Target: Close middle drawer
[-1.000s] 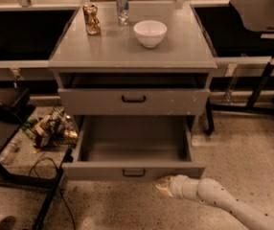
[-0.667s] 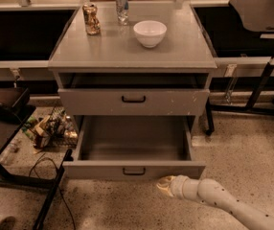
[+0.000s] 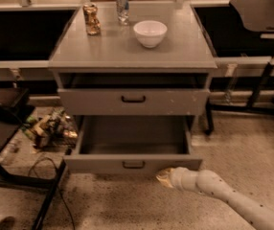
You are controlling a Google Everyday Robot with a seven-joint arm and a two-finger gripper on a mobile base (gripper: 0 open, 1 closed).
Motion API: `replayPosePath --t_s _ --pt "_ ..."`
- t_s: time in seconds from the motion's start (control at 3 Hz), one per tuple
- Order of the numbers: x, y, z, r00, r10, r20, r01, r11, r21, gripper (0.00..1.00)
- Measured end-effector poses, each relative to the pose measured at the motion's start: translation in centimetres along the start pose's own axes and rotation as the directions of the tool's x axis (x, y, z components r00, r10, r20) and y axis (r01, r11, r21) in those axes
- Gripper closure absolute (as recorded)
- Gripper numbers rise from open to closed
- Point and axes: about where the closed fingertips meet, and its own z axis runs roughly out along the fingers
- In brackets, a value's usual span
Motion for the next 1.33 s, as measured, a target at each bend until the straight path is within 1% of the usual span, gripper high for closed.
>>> replayPosePath --t_s 0.33,0.67,1.0,1.33 --pt "0.0 0.1 0.0 1.0 0.0 0.0 0.0 1.0 0.0 1.0" --pt "-0.3 -2.1 0.3 1.0 -0.001 0.003 0.001 0.9998 0.018 1.0" --pt "-0.3 -2.0 0.3 1.0 -0.001 0.003 0.001 0.9998 0.018 1.0" --pt "-0.6 -4.2 0.6 1.0 -0.002 0.007 0.002 0.9993 0.038 1.0"
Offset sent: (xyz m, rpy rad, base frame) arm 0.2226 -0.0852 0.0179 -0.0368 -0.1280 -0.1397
